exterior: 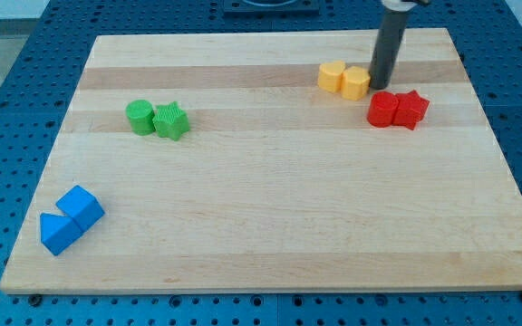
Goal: Move the hexagon diagonal to the heart
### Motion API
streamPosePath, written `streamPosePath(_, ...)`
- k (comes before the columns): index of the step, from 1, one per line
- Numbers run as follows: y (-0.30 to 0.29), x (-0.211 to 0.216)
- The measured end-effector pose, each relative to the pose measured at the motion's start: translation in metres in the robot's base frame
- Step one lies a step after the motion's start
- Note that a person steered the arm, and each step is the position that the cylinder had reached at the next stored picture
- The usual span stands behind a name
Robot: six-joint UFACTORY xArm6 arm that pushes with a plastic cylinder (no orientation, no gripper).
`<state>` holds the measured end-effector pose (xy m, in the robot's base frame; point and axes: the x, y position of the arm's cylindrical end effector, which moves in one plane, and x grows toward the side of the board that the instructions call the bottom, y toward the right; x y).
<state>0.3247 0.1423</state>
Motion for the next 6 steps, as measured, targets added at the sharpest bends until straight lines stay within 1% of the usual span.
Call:
streamPosePath(3, -0.090, 0.001)
streamPosePath(5, -0.163, 0.008)
streamPosePath(6, -0.170, 0.004)
